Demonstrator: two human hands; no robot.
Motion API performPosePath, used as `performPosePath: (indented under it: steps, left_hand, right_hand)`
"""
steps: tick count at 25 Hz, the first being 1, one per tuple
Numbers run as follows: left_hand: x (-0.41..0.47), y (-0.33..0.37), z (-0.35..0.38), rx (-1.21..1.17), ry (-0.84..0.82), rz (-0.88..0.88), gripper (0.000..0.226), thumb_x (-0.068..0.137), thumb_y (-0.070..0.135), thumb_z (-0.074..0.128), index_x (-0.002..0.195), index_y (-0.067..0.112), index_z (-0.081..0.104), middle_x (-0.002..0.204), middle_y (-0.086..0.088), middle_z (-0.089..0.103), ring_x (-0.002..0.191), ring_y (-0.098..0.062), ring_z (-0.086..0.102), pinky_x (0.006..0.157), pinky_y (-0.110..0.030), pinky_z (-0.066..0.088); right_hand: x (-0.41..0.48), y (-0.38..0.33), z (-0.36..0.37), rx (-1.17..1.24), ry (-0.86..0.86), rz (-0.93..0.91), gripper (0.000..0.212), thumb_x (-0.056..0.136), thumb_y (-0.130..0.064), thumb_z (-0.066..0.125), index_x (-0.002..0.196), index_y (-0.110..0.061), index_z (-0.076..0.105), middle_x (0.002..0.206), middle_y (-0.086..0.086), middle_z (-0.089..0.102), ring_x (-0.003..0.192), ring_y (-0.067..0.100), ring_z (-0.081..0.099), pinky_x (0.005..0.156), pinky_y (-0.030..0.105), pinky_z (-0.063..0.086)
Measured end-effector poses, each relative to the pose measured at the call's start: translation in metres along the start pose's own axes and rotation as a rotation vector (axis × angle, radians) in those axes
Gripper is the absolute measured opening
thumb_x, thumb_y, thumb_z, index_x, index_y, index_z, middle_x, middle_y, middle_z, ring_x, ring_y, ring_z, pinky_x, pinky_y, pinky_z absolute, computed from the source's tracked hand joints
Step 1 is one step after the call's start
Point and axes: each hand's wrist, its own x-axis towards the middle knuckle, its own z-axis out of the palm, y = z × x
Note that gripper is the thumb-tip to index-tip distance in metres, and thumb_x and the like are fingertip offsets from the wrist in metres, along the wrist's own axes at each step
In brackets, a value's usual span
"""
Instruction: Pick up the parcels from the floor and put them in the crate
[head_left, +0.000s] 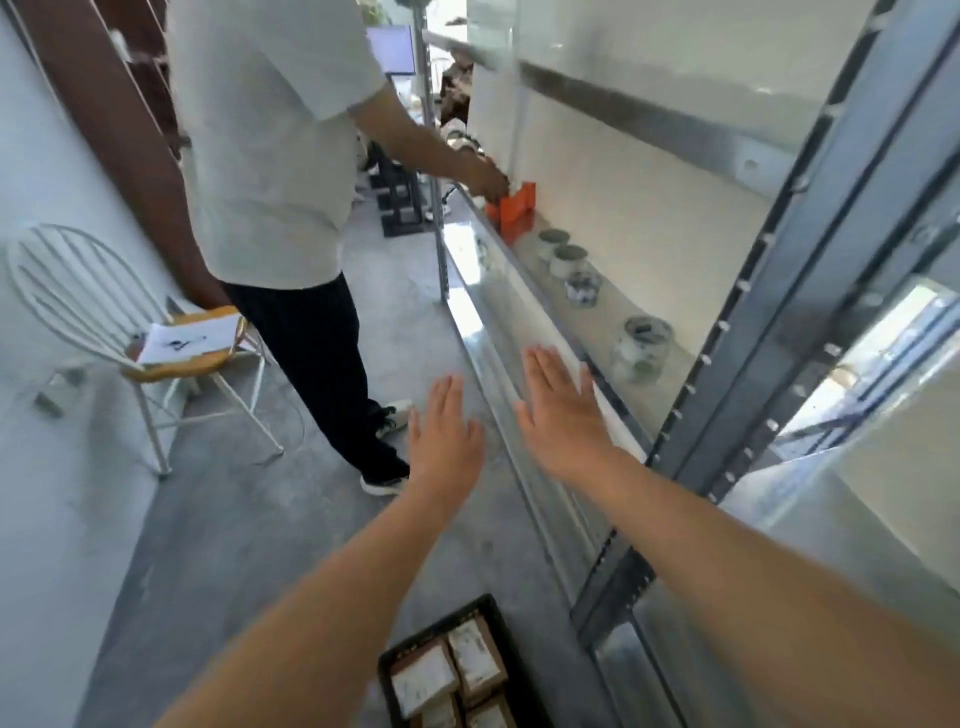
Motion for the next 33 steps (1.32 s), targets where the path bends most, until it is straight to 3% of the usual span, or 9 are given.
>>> performPosePath:
  steps: [4,9,12,16,21,33]
  left_hand:
    - [0.013,0.094,-0.054,-0.026,0.192,0.245,0.062,0.100,0.023,0.037,0.156,0.018,0.012,0.164,0.005,0.008,0.150,-0.008,0.000,0.118,-0.033,-0.008]
    - [0.008,0.165,-0.086,0.147,0.215,0.650,0.061,0.104,0.034,0.024,0.156,0.020,-0.003,0.163,0.005,-0.012,0.148,-0.010,-0.017,0.121,-0.040,-0.011]
    - [-0.002,0.185,-0.098,0.138,0.173,0.744,0.063,0.102,0.037,0.018,0.155,0.020,-0.012,0.162,0.005,-0.020,0.147,-0.011,-0.023,0.120,-0.043,-0.014]
    - [-0.032,0.214,-0.100,0.083,0.120,0.889,0.062,0.101,0.039,0.009,0.153,0.021,-0.020,0.160,0.004,-0.026,0.146,-0.011,-0.026,0.119,-0.044,-0.016]
    - [-0.109,0.255,-0.088,-0.094,0.004,1.086,0.064,0.102,0.032,0.023,0.155,0.019,-0.009,0.163,0.004,-0.016,0.148,-0.011,-0.018,0.120,-0.044,-0.014]
    - [-0.341,0.317,-0.105,-0.285,-0.171,1.383,0.064,0.103,0.033,0.022,0.155,0.018,-0.012,0.163,0.004,-0.016,0.149,-0.011,-0.015,0.120,-0.046,-0.009]
  right_hand:
    - [-0.006,-0.001,-0.101,-0.104,0.276,0.052,0.065,0.104,-0.029,0.029,0.158,-0.012,-0.003,0.166,0.002,-0.005,0.152,0.016,-0.009,0.122,0.047,-0.007]
    - [-0.046,0.000,-0.165,-0.148,0.467,0.261,0.068,0.104,-0.034,0.031,0.157,-0.017,-0.008,0.165,-0.003,-0.010,0.148,0.009,-0.017,0.121,0.046,-0.011]
    - [-0.087,0.001,-0.186,-0.214,0.515,0.382,0.070,0.104,-0.037,0.031,0.156,-0.020,-0.013,0.163,-0.004,-0.017,0.141,0.008,-0.026,0.115,0.042,-0.018]
    - [-0.160,0.009,-0.209,-0.265,0.577,0.576,0.067,0.105,-0.035,0.029,0.156,-0.020,-0.012,0.164,-0.004,-0.015,0.147,0.010,-0.021,0.116,0.044,-0.017]
    - [-0.263,0.005,-0.222,-0.316,0.596,0.857,0.067,0.104,-0.030,0.029,0.157,-0.016,-0.011,0.165,-0.003,-0.014,0.150,0.010,-0.016,0.120,0.049,-0.009]
    - [-0.505,-0.048,-0.242,-0.457,0.698,1.235,0.068,0.105,-0.035,0.026,0.156,-0.017,-0.016,0.163,-0.003,-0.020,0.144,0.008,-0.027,0.114,0.044,-0.020]
